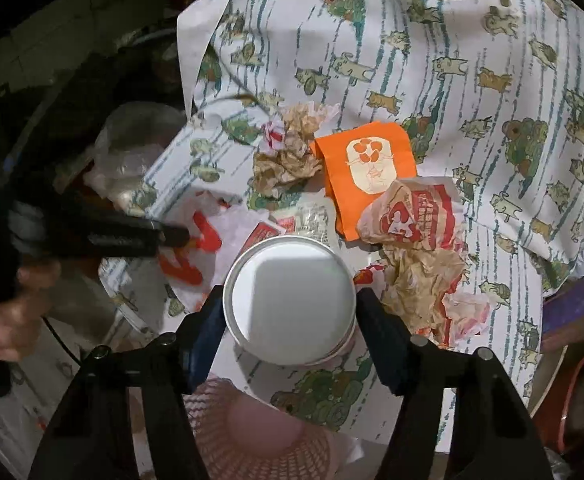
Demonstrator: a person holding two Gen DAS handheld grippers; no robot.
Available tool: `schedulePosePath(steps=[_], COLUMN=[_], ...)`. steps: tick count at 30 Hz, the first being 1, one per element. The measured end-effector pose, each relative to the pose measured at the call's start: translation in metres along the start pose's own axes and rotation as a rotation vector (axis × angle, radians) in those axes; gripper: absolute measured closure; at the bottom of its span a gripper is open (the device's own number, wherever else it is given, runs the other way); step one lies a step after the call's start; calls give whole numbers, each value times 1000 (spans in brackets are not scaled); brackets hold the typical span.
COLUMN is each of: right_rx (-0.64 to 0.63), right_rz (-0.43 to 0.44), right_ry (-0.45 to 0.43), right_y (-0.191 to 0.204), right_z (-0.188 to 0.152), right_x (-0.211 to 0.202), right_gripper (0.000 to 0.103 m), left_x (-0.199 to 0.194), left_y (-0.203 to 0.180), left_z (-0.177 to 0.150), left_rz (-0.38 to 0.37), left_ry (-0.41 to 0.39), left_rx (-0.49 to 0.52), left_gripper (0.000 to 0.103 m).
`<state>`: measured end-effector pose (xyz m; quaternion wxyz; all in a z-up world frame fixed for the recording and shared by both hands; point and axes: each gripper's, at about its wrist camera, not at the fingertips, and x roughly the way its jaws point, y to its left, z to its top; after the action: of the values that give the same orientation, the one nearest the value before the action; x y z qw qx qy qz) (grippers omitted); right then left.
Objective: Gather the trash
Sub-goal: 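Grasp the white paper cup with the right tool while the left grasps the red-M paper bag, then carry cup and bag over the pink basket and open both tools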
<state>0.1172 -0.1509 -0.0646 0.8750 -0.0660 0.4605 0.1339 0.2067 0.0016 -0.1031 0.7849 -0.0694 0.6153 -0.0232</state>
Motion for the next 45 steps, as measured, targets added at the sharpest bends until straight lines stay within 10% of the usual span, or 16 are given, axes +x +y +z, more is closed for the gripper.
schedulePosePath(steps=[5,23,32,45], right_rx=[39,106,164,173], right_rz=[24,43,152,121], right_ry=[-64,-208,-120,138], right_y=[-9,-29,-16,-6], right_z=[4,-14,-49,-113], right_x=[-18,-108,-137,-64], right_gripper=[40,39,39,39], left_x=[-5,-136,-124,-17], left_y=[-1,-2,-29,-44], left_z=[-4,-57,-122,-178], left_rz=[6,-3,-1,18], left_ry=[-27,-405,-186,187], left_rx=[3,141,230,238], left_gripper=[93,93,93,93])
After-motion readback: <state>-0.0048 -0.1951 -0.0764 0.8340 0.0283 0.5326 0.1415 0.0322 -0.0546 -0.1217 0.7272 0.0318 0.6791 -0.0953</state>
